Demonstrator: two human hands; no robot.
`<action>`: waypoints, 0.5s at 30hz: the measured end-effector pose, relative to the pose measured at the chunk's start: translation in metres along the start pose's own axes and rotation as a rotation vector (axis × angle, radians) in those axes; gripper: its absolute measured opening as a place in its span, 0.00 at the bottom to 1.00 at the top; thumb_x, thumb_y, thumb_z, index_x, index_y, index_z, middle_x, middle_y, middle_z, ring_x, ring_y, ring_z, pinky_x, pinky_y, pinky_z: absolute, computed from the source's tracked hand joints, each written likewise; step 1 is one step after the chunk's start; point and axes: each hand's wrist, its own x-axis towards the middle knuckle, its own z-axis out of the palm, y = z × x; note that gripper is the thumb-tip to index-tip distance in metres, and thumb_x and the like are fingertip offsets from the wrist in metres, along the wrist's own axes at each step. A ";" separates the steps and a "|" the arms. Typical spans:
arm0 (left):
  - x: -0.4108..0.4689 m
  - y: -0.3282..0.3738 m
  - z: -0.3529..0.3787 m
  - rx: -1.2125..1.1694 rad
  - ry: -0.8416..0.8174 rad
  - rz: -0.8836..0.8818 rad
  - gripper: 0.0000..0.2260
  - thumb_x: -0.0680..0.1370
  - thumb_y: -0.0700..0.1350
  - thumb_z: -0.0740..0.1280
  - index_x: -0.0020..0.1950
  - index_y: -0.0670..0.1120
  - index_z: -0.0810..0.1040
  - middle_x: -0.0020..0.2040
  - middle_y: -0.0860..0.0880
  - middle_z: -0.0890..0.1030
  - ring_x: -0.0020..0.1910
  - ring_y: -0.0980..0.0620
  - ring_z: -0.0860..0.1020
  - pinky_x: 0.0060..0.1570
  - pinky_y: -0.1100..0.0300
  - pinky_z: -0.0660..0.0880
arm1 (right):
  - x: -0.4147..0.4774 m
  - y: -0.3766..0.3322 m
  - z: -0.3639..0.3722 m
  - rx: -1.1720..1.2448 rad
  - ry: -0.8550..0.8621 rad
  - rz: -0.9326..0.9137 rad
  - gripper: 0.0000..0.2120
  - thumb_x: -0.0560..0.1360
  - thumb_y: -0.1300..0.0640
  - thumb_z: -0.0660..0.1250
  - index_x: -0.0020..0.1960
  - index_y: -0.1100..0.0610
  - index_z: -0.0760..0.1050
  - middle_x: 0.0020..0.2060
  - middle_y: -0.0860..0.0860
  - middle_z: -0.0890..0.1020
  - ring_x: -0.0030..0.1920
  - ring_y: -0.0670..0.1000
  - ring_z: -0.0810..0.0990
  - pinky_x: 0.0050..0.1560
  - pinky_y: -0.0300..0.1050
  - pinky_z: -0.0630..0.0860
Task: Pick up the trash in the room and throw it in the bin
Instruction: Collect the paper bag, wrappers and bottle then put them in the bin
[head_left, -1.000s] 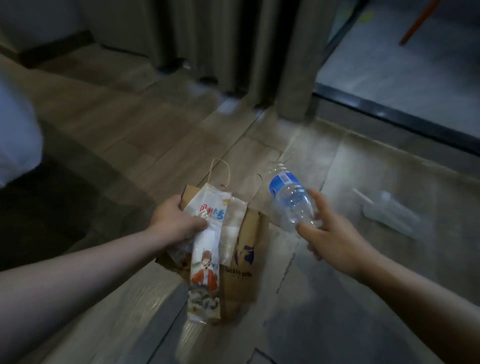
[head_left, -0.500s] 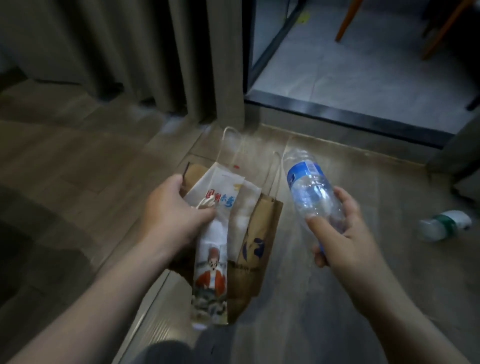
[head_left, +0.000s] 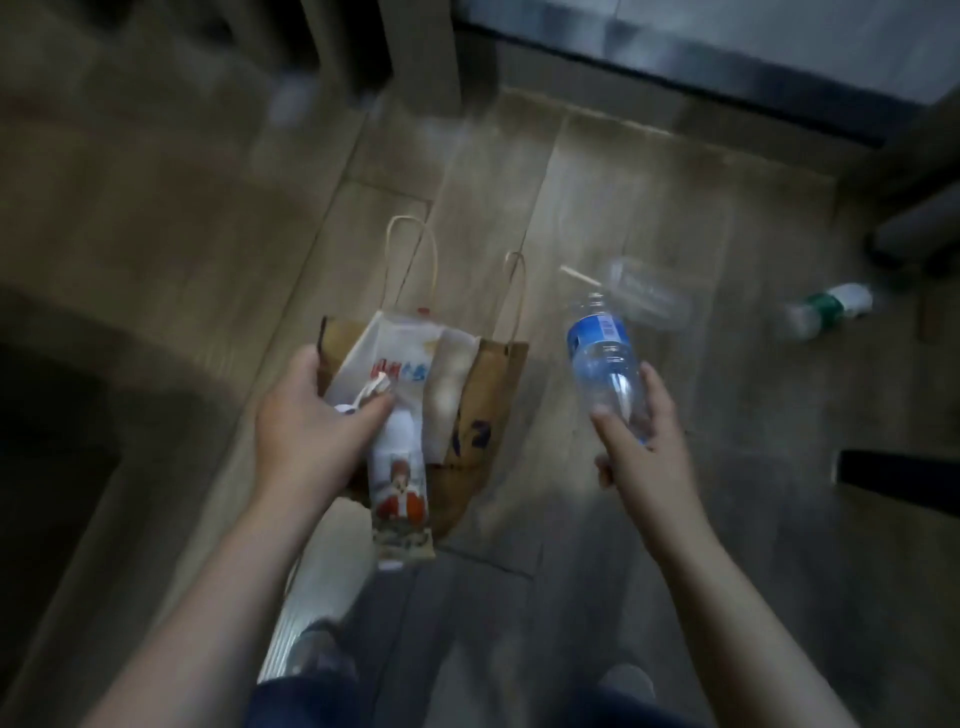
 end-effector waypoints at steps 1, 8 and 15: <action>-0.009 0.003 -0.008 0.001 0.009 -0.011 0.12 0.68 0.47 0.76 0.43 0.52 0.73 0.36 0.58 0.77 0.38 0.55 0.78 0.35 0.61 0.73 | -0.011 -0.004 -0.007 0.002 0.035 0.015 0.30 0.78 0.58 0.65 0.75 0.42 0.57 0.53 0.47 0.77 0.34 0.45 0.73 0.28 0.36 0.71; -0.094 0.112 -0.104 -0.001 -0.080 0.001 0.12 0.69 0.46 0.75 0.46 0.51 0.74 0.40 0.54 0.80 0.38 0.56 0.80 0.37 0.48 0.81 | -0.121 -0.112 -0.094 0.047 0.117 0.080 0.33 0.74 0.53 0.69 0.74 0.39 0.59 0.60 0.52 0.78 0.42 0.50 0.74 0.44 0.48 0.72; -0.179 0.288 -0.218 -0.130 -0.128 0.189 0.10 0.71 0.45 0.75 0.44 0.49 0.74 0.38 0.52 0.80 0.34 0.66 0.78 0.24 0.71 0.72 | -0.245 -0.279 -0.197 0.070 0.190 -0.033 0.32 0.75 0.58 0.69 0.73 0.41 0.61 0.56 0.52 0.80 0.36 0.46 0.74 0.39 0.44 0.71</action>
